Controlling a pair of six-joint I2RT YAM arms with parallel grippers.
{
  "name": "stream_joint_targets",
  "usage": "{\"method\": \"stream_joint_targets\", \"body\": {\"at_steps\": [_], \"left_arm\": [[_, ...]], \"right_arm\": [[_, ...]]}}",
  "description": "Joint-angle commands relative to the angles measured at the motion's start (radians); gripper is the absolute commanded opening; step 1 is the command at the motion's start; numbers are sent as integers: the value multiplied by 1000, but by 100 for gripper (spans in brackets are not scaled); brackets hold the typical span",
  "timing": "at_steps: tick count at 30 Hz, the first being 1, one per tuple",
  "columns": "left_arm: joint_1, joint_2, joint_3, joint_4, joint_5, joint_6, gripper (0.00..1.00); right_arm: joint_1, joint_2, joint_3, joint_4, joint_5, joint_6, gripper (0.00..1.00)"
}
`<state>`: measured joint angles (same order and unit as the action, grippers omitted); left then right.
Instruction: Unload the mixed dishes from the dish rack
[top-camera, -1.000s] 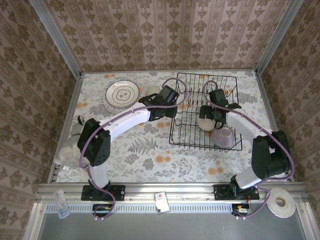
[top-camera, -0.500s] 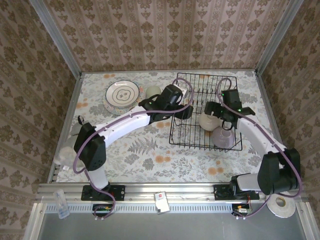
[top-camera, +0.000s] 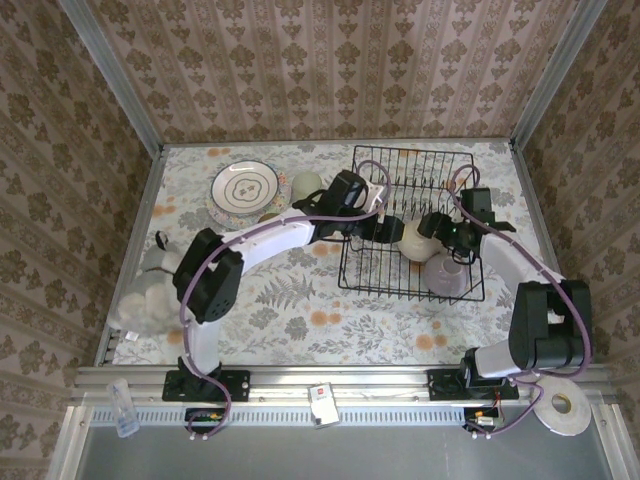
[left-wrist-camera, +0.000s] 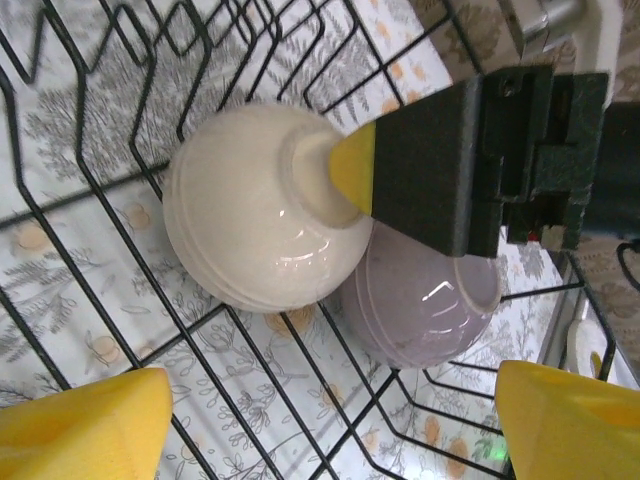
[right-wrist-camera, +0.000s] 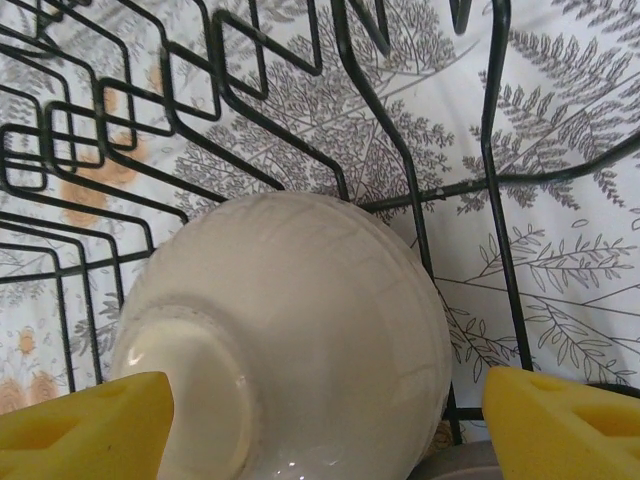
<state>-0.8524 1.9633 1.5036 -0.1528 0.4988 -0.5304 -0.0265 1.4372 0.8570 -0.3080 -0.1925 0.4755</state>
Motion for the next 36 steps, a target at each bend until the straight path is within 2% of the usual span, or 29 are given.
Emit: {"method": "stream_joint_targets", "body": {"at_steps": [1,6,19,32,36], "left_arm": [[11,30,36,21,79,-46,88],[36,75,46,23,67,-86,88],[76,109,19,39,-29,-164,86],[67,147,97,-120,-101,-122,89],[60,158,112,-123,-95,-123,91]], "right_arm": [[-3,29,2,22,-18,12,81],[-3,55,-1,28,-27,26,78],[-3,165,-30,167,-202,95,64],[-23,211,-33,156,-187,123,52],[-32,233,-35,156,-187,127,49]]}}
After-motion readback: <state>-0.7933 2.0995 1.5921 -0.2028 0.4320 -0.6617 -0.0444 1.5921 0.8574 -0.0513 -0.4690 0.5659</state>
